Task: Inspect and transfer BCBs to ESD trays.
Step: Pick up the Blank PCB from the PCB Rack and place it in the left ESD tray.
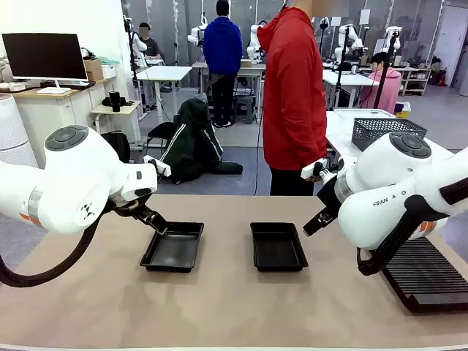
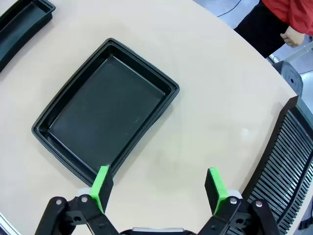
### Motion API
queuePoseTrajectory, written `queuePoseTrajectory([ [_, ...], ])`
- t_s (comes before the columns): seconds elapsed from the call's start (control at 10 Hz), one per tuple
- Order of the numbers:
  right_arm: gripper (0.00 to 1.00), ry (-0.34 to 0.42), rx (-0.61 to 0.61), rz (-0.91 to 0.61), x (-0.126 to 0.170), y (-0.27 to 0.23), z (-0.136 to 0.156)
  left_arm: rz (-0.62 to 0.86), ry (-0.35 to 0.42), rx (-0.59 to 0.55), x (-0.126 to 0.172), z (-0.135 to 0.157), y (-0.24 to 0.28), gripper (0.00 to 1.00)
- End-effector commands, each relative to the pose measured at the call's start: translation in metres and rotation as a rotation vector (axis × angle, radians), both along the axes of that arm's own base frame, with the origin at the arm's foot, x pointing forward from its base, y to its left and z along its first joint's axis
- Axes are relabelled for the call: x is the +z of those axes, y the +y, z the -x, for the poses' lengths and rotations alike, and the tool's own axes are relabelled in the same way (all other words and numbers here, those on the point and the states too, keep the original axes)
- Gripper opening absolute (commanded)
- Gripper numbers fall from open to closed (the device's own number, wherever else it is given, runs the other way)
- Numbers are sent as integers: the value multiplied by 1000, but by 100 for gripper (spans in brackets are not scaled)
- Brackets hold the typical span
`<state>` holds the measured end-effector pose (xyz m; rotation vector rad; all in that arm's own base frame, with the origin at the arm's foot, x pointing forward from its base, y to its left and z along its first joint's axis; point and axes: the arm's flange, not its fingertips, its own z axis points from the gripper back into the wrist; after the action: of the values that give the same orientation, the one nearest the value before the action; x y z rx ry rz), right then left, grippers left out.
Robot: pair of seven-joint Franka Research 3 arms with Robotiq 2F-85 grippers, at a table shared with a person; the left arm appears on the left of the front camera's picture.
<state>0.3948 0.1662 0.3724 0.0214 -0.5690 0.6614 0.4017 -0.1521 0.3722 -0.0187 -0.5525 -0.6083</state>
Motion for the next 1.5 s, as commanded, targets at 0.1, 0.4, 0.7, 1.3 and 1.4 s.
queuePoseTrajectory([
  [0.1, 100, 0, 0, 0, 0, 0, 0, 0, 0, 0, 0, 0, 0, 100],
  [0.4, 100, 0, 0, 0, 0, 0, 0, 0, 0, 0, 0, 0, 0, 100],
  [0.7, 100, 0, 0, 0, 0, 0, 0, 0, 0, 0, 0, 0, 0, 100],
  [1.3, 98, 64, -58, -100, 48, -9, -5, 50, 32, 19, 22, -2, 7, 100],
  [1.4, 96, 127, -93, -147, 77, -17, 2, 85, 98, 45, 50, 8, 18, 100],
])
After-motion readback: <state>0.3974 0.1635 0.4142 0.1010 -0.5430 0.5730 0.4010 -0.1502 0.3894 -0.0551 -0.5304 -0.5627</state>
